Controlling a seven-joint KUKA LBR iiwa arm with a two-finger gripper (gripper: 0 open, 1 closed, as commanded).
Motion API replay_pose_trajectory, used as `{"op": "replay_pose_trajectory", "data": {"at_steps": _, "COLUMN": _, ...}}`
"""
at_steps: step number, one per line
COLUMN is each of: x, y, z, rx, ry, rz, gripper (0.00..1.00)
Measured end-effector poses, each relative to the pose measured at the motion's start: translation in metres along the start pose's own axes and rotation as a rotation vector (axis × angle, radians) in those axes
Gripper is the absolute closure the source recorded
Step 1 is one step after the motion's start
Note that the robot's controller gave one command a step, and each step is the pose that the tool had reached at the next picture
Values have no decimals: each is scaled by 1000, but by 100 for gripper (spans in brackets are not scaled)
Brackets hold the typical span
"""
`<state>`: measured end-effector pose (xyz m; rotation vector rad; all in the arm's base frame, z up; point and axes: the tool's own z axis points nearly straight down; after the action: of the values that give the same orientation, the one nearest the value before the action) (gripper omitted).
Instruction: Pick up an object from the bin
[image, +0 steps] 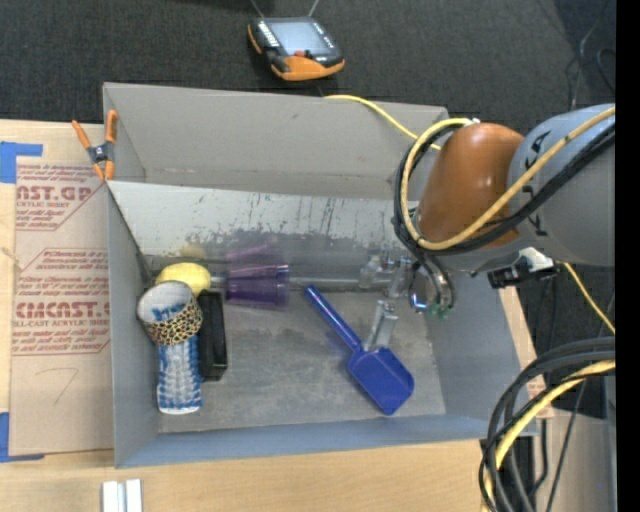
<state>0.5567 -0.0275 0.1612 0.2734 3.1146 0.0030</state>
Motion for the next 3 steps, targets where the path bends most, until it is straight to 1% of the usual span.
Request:
{"op": "replay_pose_trajectory", "data": {"at_steps": 1, "x": 43, "y": -6, "z": 63, "rx": 6, "ry": 21, "rz": 273, "gripper": 0}}
{"op": "replay_pose_trajectory", "data": {"at_steps": 2, "x": 11, "y": -1, "z": 91, "rx": -1, "ry": -7, "rz": 229, "gripper": 0}}
{"op": "replay_pose_trajectory", "data": {"at_steps": 3, "x": 61, "y": -5, "z": 90, "rx": 4, "ry": 13, "rz": 391, "gripper": 100}}
